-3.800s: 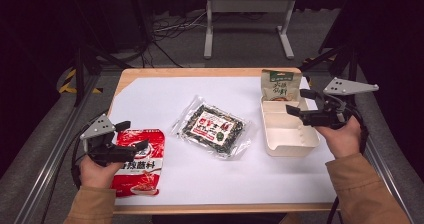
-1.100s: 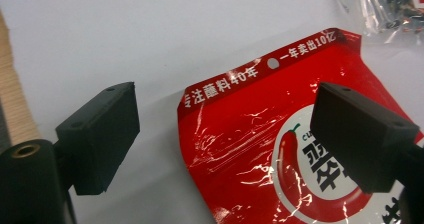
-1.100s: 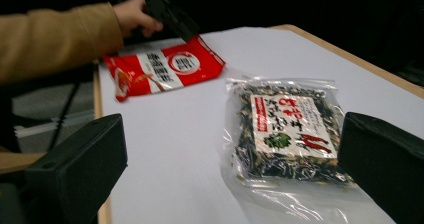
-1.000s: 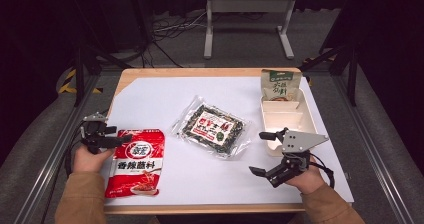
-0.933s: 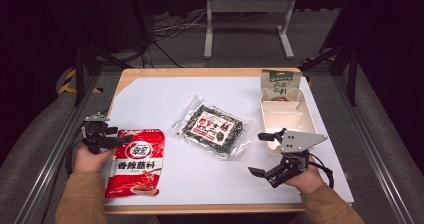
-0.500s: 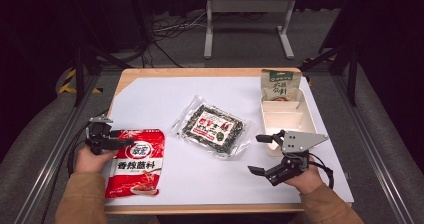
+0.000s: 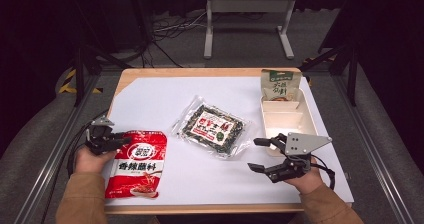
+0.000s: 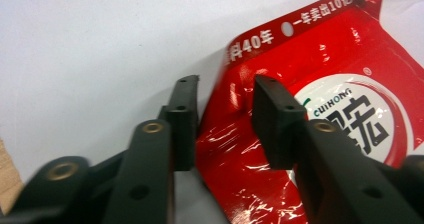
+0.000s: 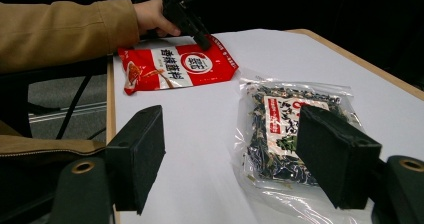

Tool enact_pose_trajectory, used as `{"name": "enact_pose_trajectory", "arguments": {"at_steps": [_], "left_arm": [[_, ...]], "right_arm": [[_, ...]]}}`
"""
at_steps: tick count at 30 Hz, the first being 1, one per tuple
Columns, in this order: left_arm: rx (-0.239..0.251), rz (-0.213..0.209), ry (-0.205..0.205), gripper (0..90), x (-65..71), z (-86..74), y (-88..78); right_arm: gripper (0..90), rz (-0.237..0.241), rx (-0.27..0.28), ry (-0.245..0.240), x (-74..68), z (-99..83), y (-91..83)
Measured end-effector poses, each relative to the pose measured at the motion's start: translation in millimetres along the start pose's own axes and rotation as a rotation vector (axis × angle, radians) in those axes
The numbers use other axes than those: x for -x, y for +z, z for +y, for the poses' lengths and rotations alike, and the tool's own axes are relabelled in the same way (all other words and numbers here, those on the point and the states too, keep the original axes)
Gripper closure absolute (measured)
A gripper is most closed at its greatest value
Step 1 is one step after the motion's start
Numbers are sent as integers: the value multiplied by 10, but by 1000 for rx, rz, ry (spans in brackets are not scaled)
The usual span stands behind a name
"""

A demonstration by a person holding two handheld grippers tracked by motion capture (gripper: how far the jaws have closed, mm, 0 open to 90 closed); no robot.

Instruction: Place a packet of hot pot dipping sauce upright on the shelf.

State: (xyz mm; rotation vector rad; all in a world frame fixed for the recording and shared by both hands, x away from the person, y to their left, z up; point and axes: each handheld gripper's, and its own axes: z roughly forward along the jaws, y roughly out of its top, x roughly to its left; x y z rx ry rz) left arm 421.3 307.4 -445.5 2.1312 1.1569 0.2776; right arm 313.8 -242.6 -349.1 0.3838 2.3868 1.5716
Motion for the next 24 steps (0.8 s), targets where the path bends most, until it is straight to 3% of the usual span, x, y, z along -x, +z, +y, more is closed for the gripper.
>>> {"name": "enact_pose_trajectory", "arguments": {"at_steps": [7, 12, 14, 18, 21, 22, 24], "left_arm": [[-12, 10, 16, 780, 37, 4, 12], [45, 2, 8, 893, 46, 23, -95], [57, -3, 7, 895, 47, 27, -135], [74, -12, -2, 898, 52, 36, -199], [90, -7, 5, 899, 55, 50, -273], [109, -1, -6, 899, 63, 56, -324], [133, 4, -9, 899, 69, 62, -393]], "right_arm": [[313, -8, -6, -3, -4, 0, -2], [386, -21, -14, 14, 14, -7, -5], [410, -38, -28, 25, 26, -9, 4], [487, -28, -28, 73, 77, -25, 11], [543, -55, -47, 70, 84, -23, 23], [601, -64, -58, 43, 80, -26, 23], [629, -65, -69, 32, 84, -28, 26]]}}
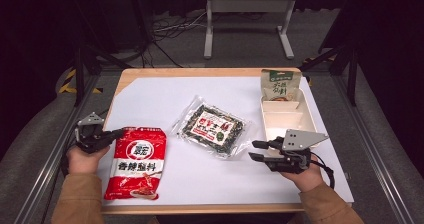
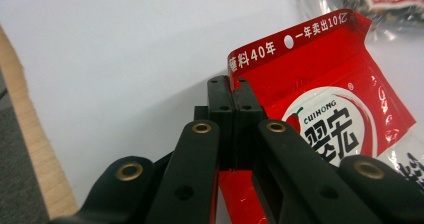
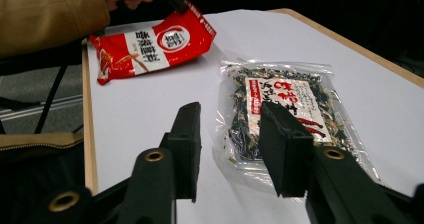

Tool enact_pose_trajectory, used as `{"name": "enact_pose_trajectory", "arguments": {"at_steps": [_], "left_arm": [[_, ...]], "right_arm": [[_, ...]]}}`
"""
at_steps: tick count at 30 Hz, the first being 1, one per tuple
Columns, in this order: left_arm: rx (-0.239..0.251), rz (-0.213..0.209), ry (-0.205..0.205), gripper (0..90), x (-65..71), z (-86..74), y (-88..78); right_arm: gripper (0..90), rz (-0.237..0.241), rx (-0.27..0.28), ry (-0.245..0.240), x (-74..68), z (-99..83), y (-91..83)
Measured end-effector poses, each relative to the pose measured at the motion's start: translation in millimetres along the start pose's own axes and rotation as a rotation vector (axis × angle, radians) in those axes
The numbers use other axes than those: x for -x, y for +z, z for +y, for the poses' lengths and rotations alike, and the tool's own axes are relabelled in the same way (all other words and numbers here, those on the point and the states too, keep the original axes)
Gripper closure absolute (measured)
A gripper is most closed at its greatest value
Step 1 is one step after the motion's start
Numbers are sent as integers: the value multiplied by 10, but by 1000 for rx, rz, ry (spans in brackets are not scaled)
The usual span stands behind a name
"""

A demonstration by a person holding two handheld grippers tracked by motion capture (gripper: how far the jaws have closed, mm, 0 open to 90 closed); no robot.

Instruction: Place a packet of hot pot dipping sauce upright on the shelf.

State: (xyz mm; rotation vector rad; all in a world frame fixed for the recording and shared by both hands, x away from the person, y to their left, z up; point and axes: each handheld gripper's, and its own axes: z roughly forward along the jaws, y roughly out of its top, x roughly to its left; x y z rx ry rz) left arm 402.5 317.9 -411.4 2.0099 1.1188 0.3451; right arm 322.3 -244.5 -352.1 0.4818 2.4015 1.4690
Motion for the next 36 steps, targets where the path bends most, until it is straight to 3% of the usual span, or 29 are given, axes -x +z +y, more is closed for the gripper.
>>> {"name": "enact_pose_trajectory", "arguments": {"at_steps": [5, 9, 10, 15, 21, 25, 28, 29, 36], "left_arm": [[35, 5, 18, 900, 40, 46, -116], [33, 55, 57, 900, 146, 122, -232], [52, 59, 70, 900, 176, 146, -280], [94, 66, 74, 900, 251, 199, -410], [167, 55, 93, 900, 376, 254, -669], [253, 66, 110, 900, 483, 287, -821], [303, 55, 126, 900, 551, 299, -891], [327, 42, 148, 900, 604, 312, -943], [378, 5, 215, 900, 723, 339, -1071]], "right_arm": [[651, -1, -21, 25, 35, -3, 20], [675, 18, -36, 48, 70, -3, 41], [688, 18, -46, 49, 68, 5, 53], [682, 36, -55, 47, 50, 39, 78], [656, 30, -46, 22, -1, 105, 103], [627, -8, -72, -7, -54, 152, 153], [623, -7, -68, -12, -78, 174, 178], [622, -11, -65, -14, -78, 182, 179], [622, -8, -50, -14, -78, 202, 172]]}}
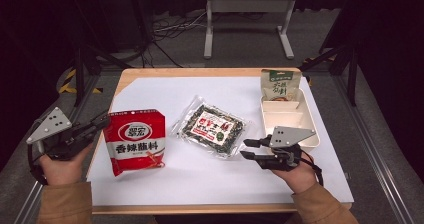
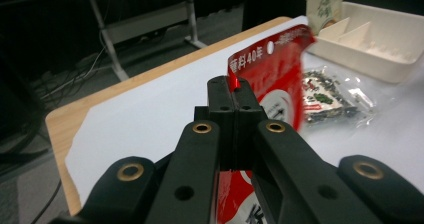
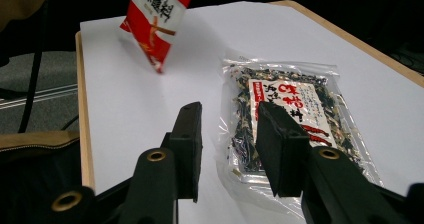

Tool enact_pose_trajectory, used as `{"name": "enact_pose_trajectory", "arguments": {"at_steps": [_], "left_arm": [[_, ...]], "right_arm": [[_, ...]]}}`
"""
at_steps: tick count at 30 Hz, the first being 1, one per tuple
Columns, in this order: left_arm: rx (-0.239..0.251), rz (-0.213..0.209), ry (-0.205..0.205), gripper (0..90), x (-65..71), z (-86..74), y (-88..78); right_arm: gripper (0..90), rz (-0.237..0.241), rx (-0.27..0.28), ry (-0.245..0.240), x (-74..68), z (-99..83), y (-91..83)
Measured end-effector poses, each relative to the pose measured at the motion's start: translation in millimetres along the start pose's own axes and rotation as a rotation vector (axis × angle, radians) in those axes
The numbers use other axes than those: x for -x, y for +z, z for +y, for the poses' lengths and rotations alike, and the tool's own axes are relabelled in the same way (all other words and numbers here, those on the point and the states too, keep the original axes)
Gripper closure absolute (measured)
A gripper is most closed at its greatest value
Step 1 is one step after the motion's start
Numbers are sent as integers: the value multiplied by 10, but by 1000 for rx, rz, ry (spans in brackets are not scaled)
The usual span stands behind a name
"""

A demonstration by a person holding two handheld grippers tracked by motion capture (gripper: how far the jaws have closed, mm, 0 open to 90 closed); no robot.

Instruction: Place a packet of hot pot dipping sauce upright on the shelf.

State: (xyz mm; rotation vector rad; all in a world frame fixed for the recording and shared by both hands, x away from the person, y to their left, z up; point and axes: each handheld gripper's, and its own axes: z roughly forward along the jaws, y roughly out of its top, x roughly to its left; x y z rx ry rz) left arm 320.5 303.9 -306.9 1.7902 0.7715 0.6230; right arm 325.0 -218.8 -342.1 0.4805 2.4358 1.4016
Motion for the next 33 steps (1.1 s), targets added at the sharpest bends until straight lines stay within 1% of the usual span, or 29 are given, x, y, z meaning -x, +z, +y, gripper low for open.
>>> {"name": "enact_pose_trajectory", "arguments": {"at_steps": [1, 9, 10, 11, 14, 15, 16, 17, 19, 20, 22, 23, 24, 25, 26, 27, 28, 31, 33], "left_arm": [[5, -9, -1, 900, 14, 6, -8], [48, -6, 38, 900, 133, 106, -24], [50, -6, 37, 900, 139, 114, -21], [52, -5, 38, 900, 149, 123, -20], [50, -18, 40, 900, 169, 139, -13], [50, -18, 40, 900, 169, 139, -13], [55, -29, 48, 900, 196, 159, -7], [57, -40, 49, 900, 213, 173, -6], [63, -67, 59, 900, 256, 207, -1], [63, -67, 59, 900, 256, 207, -1], [71, -96, 86, 900, 342, 257, 16], [75, -104, 90, 900, 373, 271, 24], [77, -122, 99, 900, 425, 295, 41], [78, -137, 123, 900, 460, 320, 55], [78, -155, 126, 900, 512, 339, 68], [84, -174, 139, 900, 585, 372, 87], [84, -187, 148, 900, 630, 395, 99], [86, -219, 171, 900, 734, 449, 139], [87, -244, 175, 900, 795, 479, 181]], "right_arm": [[622, 1, -1, 0, -1, 1, 5], [621, 7, 13, -2, 25, 39, 35], [620, 11, 16, -3, 30, 46, 43], [616, 24, 26, 2, 45, 70, 69], [593, 43, 32, 5, 48, 103, 123], [593, 43, 32, 5, 48, 103, 123], [578, 61, 36, 1, 37, 133, 175], [573, 69, 39, 1, 31, 143, 191], [564, 79, 38, -7, 15, 168, 231], [564, 79, 38, -7, 15, 168, 231], [540, 93, 37, -10, 1, 190, 269], [527, 101, 37, -8, -4, 200, 289], [518, 106, 37, -11, -7, 205, 300], [508, 111, 36, -14, -12, 211, 316], [504, 115, 36, -15, -18, 214, 327], [503, 118, 33, -16, -23, 215, 335], [501, 117, 31, -21, -30, 215, 343], [491, 122, 34, -23, -26, 216, 350], [491, 119, 40, -22, -23, 219, 348]]}}
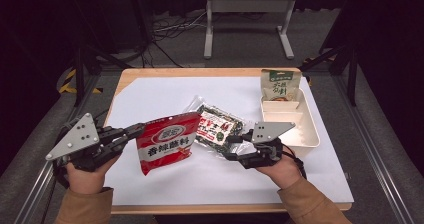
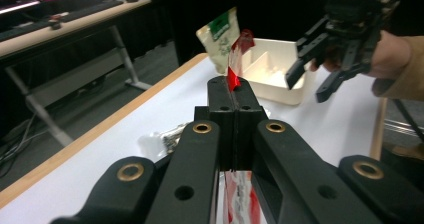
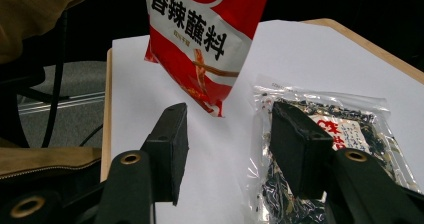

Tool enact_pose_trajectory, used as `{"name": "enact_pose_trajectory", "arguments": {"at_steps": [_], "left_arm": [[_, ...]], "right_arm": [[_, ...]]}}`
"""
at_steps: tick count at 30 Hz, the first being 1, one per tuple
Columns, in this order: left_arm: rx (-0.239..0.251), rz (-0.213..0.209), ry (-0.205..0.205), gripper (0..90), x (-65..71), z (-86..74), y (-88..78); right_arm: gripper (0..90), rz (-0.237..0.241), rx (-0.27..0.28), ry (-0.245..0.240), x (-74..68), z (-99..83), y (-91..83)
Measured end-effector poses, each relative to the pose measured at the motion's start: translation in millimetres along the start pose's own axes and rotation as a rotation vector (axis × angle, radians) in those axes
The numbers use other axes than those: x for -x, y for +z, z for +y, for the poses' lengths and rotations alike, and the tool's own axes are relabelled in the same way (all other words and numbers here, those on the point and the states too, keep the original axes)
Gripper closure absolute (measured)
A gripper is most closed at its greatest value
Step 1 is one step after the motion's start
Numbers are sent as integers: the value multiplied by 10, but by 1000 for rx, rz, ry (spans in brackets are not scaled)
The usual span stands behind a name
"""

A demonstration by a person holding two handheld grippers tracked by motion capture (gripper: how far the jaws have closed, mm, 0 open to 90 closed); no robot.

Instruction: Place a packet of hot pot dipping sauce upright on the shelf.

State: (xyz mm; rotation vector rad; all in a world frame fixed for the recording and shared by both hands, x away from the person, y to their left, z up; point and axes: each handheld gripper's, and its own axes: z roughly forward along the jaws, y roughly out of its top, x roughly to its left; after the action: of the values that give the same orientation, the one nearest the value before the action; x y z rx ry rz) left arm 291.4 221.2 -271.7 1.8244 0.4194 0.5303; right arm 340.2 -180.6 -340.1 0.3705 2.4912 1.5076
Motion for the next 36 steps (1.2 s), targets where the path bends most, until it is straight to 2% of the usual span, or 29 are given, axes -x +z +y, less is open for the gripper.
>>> {"name": "enact_pose_trajectory", "arguments": {"at_steps": [13, 19, 24, 28, 36], "left_arm": [[0, -104, 14, 900, 117, 94, 304], [-3, -148, 45, 900, 201, 164, 448], [11, -169, 50, 900, 233, 196, 541], [11, -177, 50, 900, 260, 213, 631], [29, -195, 47, 900, 304, 214, 716]], "right_arm": [[464, -6, -5, 5, 26, -22, -5], [437, 18, -8, -1, 22, -45, 5], [438, 15, 8, -9, 22, -39, 4], [443, -1, -5, -6, 36, -46, 16], [503, 26, 19, 20, 131, -91, 6]]}}
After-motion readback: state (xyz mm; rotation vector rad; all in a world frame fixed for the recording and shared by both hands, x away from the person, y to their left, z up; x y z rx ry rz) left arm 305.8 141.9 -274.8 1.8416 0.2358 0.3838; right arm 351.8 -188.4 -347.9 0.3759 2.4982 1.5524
